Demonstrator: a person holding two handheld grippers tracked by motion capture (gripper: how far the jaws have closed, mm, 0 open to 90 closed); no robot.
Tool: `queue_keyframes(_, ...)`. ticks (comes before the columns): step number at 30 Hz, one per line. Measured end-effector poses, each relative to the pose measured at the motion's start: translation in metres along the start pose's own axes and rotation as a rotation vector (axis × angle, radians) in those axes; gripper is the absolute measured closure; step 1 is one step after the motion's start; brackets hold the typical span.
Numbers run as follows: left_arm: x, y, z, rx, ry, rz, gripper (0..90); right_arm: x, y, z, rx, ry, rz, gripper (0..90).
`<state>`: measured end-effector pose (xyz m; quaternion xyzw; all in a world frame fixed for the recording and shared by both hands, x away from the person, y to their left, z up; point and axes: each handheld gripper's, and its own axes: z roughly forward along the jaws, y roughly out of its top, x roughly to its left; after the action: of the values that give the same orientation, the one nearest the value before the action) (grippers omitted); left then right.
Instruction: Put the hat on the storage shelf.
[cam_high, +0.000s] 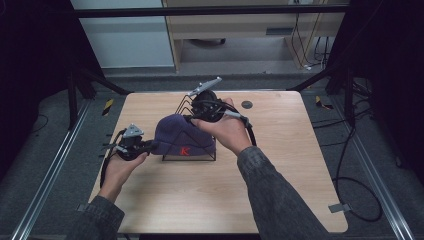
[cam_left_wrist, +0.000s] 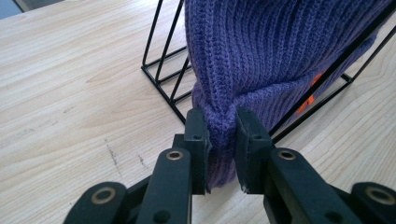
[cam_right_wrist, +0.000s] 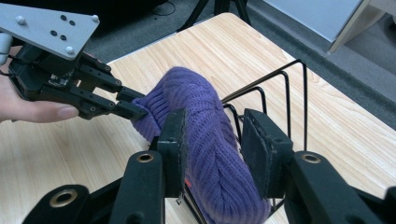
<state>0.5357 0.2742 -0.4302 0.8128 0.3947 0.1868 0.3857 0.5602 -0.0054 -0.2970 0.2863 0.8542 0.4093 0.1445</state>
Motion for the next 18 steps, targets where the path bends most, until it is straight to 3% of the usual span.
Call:
queue_keyframes(10,0.003,-0.010,0.001,0.007,0.016,-0.038,71.4,-0.004,-0.010,-0.012,-0.002,-0.014,0.013,57.9)
queue_keyframes(15,0.006,-0.016,-0.008,-0.022,0.101,-0.094,54.7,-0.008,-0.015,-0.018,-0.006,-0.029,0.032,55.7)
queue_keyframes(18,0.009,-0.022,-0.010,0.008,0.144,-0.086,45.7,-0.009,-0.017,-0.022,-0.012,-0.041,0.039,53.0)
